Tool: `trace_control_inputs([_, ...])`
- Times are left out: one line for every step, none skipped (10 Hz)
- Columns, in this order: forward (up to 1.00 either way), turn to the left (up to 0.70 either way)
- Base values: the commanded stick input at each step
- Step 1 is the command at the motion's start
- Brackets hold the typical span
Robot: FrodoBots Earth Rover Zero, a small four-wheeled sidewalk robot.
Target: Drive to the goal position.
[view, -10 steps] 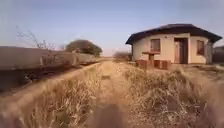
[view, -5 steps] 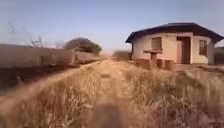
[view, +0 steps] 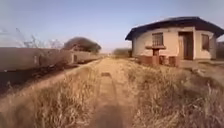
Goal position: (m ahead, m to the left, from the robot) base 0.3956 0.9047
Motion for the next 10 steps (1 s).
trace_control_inputs([0.70, 0.00])
trace_control_inputs([0.70, 0.00])
trace_control_inputs([0.70, 0.00])
trace_control_inputs([0.70, 0.00])
trace_control_inputs([0.70, 0.00])
trace_control_inputs([0.70, 0.00])
trace_control_inputs([0.70, 0.00])
trace_control_inputs([0.70, 0.00])
trace_control_inputs([0.70, 0.00])
trace_control_inputs([0.70, 0.00])
